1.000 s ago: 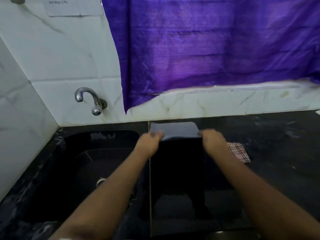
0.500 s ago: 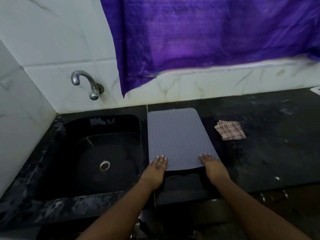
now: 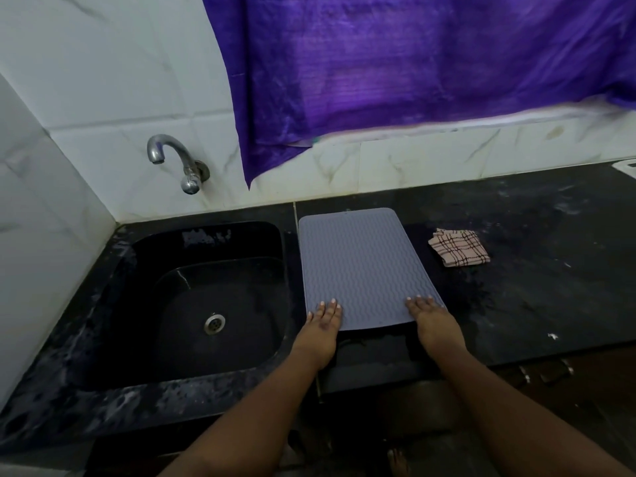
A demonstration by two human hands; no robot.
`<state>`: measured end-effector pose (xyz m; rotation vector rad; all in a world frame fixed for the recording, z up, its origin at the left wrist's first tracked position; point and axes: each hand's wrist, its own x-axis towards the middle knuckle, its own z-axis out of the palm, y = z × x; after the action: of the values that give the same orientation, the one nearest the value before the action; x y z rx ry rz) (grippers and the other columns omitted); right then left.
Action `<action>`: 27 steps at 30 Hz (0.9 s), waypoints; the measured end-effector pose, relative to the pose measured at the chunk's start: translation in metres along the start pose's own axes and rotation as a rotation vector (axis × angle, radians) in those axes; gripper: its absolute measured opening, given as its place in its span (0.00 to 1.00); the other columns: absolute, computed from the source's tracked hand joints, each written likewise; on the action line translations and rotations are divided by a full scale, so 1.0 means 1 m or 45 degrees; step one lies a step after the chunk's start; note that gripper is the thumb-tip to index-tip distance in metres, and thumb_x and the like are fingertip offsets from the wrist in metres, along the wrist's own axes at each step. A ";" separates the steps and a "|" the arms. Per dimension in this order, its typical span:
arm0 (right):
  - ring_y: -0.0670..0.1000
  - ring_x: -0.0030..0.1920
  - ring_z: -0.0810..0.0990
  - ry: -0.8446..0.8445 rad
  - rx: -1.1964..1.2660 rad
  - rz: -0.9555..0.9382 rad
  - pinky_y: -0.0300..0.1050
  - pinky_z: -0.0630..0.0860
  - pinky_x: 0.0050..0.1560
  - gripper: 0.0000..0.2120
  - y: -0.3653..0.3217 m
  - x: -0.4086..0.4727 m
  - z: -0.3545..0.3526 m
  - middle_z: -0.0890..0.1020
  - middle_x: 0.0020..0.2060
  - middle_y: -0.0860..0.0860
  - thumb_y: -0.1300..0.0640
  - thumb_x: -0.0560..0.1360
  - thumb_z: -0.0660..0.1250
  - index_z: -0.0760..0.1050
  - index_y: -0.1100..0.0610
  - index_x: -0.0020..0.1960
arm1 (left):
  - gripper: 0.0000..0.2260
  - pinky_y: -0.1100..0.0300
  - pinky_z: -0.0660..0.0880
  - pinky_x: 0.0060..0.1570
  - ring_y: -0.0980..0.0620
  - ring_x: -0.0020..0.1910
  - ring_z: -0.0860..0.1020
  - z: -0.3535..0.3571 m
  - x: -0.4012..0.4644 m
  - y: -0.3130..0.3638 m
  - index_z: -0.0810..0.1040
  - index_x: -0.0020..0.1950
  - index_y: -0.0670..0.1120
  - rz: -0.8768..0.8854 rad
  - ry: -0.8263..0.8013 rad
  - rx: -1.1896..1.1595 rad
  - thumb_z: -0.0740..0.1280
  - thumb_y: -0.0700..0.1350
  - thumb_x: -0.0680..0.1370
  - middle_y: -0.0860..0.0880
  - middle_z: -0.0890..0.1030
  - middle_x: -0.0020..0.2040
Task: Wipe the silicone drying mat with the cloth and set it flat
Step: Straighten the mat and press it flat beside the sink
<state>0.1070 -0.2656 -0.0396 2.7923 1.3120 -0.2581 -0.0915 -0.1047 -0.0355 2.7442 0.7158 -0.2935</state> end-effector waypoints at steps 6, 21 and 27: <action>0.55 0.77 0.52 -0.023 -0.057 0.037 0.51 0.52 0.76 0.27 0.001 0.004 0.003 0.56 0.77 0.53 0.60 0.80 0.51 0.48 0.55 0.77 | 0.28 0.51 0.38 0.76 0.44 0.78 0.38 0.000 0.003 0.002 0.40 0.79 0.43 0.026 -0.005 -0.042 0.48 0.33 0.81 0.46 0.39 0.79; 0.56 0.77 0.53 -0.070 -0.103 0.007 0.52 0.53 0.76 0.27 0.018 0.015 -0.003 0.57 0.77 0.53 0.61 0.80 0.51 0.49 0.55 0.77 | 0.27 0.50 0.40 0.77 0.43 0.78 0.39 0.012 0.014 0.012 0.39 0.79 0.42 0.011 -0.022 0.011 0.48 0.36 0.82 0.45 0.38 0.79; 0.56 0.77 0.51 -0.053 -0.029 0.004 0.50 0.52 0.76 0.30 0.019 0.007 0.008 0.53 0.78 0.54 0.63 0.79 0.52 0.45 0.55 0.77 | 0.28 0.53 0.40 0.76 0.46 0.78 0.39 0.012 0.015 0.007 0.39 0.79 0.44 0.022 -0.004 0.015 0.49 0.36 0.82 0.47 0.38 0.79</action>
<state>0.1250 -0.2736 -0.0492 2.7545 1.2931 -0.2974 -0.0768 -0.1084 -0.0493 2.7593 0.6910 -0.2988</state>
